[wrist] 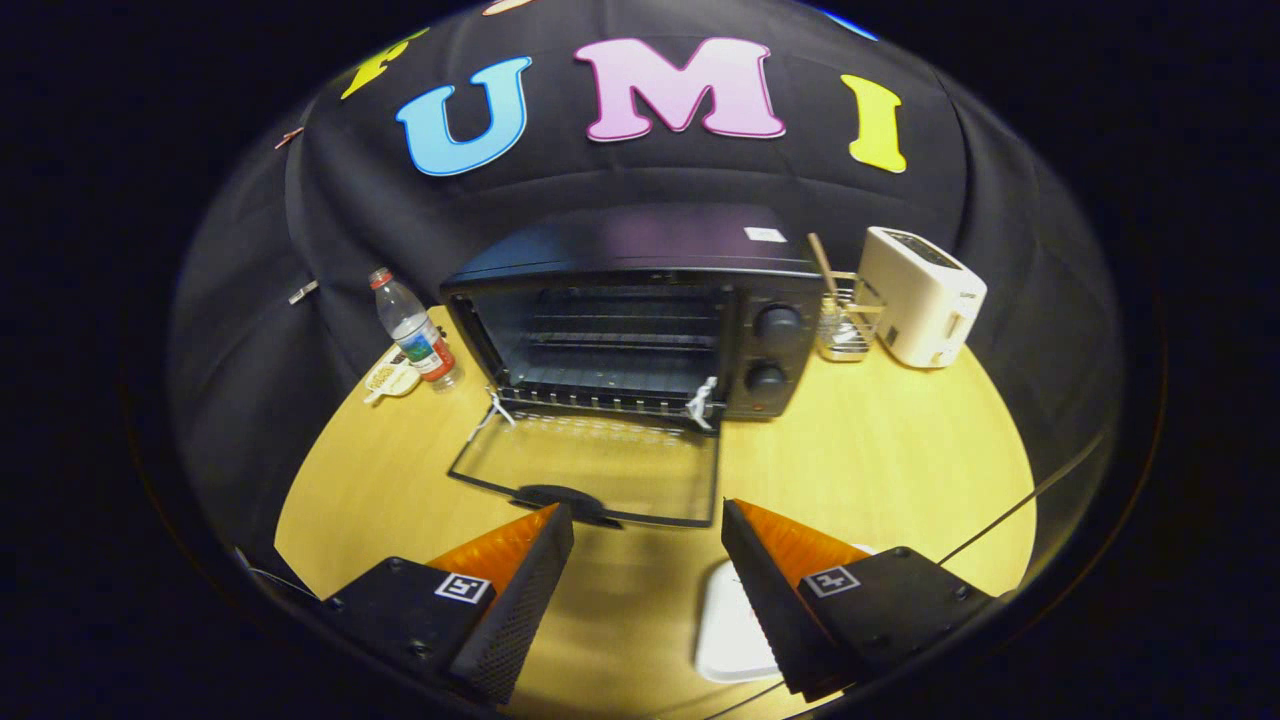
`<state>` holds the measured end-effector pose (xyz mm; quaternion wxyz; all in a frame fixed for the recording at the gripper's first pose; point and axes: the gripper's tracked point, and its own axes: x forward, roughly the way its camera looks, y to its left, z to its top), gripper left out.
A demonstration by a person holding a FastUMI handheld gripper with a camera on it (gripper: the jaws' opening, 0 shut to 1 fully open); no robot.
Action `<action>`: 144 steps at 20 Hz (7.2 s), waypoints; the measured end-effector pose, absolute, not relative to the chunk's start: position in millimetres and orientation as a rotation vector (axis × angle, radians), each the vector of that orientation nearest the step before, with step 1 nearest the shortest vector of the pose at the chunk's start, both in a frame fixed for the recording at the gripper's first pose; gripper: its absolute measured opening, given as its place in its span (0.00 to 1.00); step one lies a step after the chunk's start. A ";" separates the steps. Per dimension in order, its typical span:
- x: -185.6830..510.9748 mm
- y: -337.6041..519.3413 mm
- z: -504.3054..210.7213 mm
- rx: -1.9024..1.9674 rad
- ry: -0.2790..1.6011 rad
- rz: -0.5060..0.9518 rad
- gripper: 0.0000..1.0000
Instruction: Open the toaster oven, put the food inside, and close the toaster oven door.
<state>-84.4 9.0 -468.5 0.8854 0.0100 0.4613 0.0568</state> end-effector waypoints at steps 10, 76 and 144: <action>-149.1 -156.4 -516.3 -0.086 1.152 0.003 0.93; -26.4 66.5 -528.8 1.379 1.134 -0.437 0.05; -95.6 125.1 -615.7 0.007 1.169 -0.115 0.98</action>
